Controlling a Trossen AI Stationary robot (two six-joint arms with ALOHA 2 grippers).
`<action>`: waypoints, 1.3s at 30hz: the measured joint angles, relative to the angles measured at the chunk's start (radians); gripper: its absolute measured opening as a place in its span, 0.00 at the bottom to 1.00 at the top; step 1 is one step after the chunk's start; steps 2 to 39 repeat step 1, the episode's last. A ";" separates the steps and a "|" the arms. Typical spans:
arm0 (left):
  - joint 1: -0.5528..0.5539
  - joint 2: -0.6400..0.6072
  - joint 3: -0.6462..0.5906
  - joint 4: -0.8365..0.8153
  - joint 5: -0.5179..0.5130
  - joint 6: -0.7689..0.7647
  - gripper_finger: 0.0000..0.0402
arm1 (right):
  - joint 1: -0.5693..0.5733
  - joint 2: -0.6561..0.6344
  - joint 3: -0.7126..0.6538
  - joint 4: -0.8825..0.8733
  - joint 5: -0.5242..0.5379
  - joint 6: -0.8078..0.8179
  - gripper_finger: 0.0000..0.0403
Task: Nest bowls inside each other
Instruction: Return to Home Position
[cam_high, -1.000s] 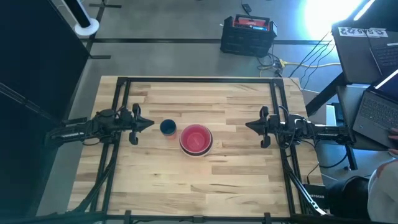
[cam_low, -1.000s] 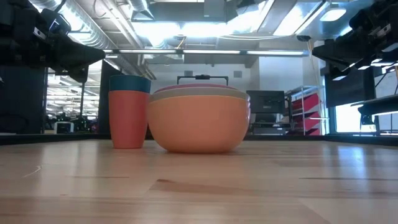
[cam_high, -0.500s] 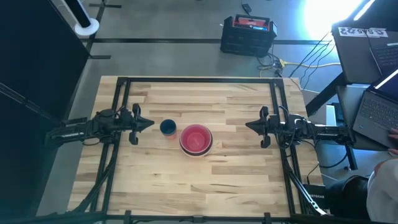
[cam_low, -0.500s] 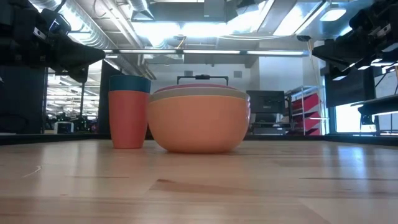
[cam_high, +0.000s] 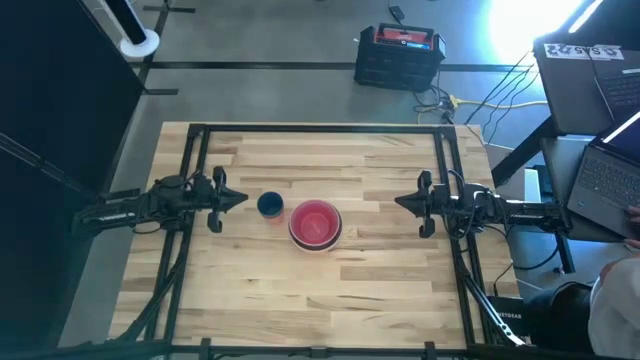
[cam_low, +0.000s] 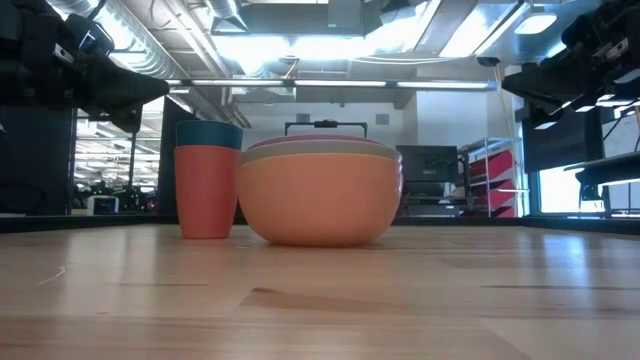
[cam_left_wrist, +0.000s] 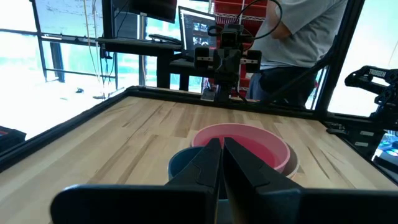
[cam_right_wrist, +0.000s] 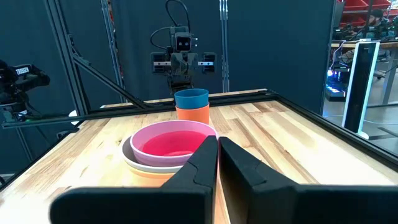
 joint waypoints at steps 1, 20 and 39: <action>0.000 0.000 0.000 0.000 0.000 0.000 0.00 | 0.000 0.000 0.000 0.000 0.000 0.000 0.00; 0.000 0.000 0.000 0.000 0.000 0.000 0.00 | 0.000 0.000 0.000 0.000 0.000 0.000 0.00; 0.000 0.000 0.000 0.000 0.000 0.000 0.00 | 0.000 0.000 0.000 0.000 0.000 0.000 0.00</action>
